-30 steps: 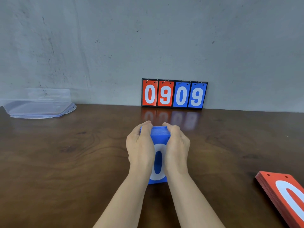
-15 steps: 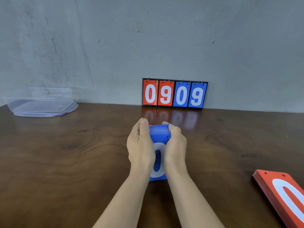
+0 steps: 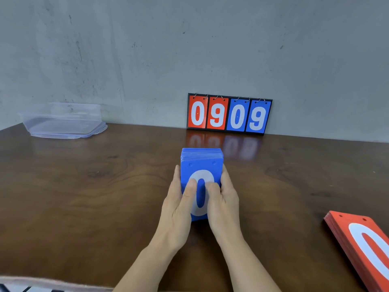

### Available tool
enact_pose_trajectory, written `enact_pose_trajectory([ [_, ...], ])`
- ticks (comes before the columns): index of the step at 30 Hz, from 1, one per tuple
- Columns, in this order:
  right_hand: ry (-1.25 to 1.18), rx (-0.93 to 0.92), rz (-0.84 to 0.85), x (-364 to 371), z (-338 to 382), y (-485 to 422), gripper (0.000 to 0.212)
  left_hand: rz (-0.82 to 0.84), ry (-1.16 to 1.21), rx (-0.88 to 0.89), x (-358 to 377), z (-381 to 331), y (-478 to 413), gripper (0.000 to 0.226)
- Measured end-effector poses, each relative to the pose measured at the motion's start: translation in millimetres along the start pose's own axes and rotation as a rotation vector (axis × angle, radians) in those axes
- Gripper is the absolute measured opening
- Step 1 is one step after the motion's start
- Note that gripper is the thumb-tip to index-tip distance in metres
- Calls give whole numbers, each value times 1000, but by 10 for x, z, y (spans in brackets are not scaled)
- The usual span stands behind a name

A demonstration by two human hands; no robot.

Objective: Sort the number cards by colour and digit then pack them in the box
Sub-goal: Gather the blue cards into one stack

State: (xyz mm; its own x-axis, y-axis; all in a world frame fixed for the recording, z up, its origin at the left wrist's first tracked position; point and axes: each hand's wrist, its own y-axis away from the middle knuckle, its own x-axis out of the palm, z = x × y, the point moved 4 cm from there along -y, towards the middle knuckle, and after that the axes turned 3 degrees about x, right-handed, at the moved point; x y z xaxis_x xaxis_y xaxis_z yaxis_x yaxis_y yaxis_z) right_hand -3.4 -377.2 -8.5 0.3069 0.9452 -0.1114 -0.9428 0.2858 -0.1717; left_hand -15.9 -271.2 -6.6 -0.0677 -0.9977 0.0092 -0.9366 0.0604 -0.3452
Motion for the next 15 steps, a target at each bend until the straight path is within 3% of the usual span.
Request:
enact_pose_trajectory([
  [5,33,-19,-33,-12,10,46,52,-47,-145,80,-11,-17,52,42],
  [9,79,-84,-63,-45,38,97,35,-79,-317,102,-45,-12,48,45],
  [15,109,-132,-8,-109,91,51,38,-85,-444,111,-92,-34,-6,44],
])
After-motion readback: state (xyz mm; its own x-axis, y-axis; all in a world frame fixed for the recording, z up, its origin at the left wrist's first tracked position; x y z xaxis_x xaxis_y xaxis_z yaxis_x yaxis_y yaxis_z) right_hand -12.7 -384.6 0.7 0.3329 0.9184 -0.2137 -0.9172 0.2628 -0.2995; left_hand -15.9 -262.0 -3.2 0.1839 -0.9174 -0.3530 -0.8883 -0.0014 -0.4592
